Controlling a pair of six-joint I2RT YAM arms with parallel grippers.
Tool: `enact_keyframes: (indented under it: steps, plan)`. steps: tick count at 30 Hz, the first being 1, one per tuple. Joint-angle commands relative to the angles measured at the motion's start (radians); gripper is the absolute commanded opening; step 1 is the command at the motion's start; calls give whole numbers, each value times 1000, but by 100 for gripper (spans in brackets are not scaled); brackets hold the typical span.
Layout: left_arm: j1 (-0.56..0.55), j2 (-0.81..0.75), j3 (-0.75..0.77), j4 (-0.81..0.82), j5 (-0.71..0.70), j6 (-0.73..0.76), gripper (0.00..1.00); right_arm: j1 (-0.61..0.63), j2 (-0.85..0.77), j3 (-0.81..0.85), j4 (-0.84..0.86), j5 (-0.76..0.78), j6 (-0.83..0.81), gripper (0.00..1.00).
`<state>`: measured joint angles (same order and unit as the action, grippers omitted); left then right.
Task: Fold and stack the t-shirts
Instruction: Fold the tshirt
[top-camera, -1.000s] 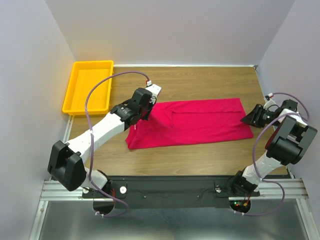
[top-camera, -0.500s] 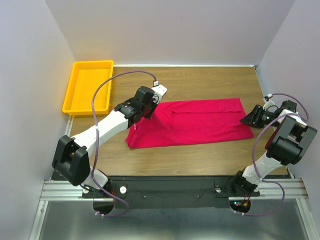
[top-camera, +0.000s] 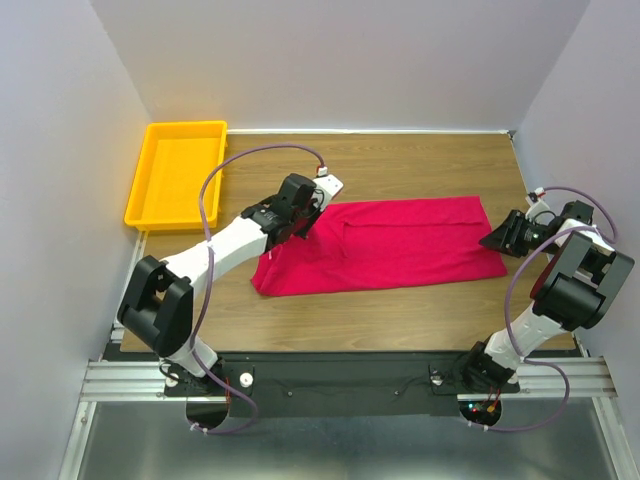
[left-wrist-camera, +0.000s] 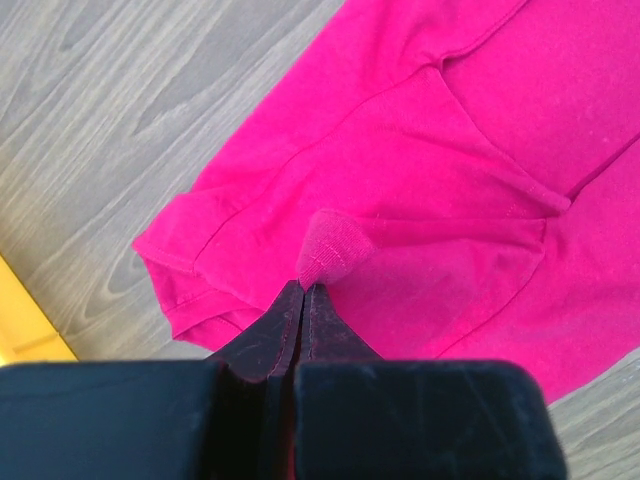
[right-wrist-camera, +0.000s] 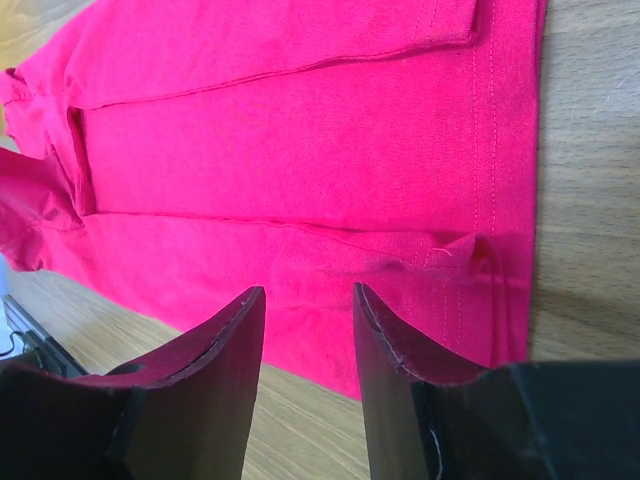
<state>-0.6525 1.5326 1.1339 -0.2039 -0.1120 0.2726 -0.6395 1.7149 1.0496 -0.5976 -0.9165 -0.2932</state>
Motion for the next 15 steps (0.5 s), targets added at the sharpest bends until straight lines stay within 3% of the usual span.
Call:
enact_keyframes:
  steps: [1, 15]
  plan:
    - [4, 6, 13, 52, 21, 31, 0, 6, -34, -8, 19, -22, -21, 47]
    - [4, 72, 50, 83, 60, 62, 0, 6, -32, -10, 19, -22, -24, 47]
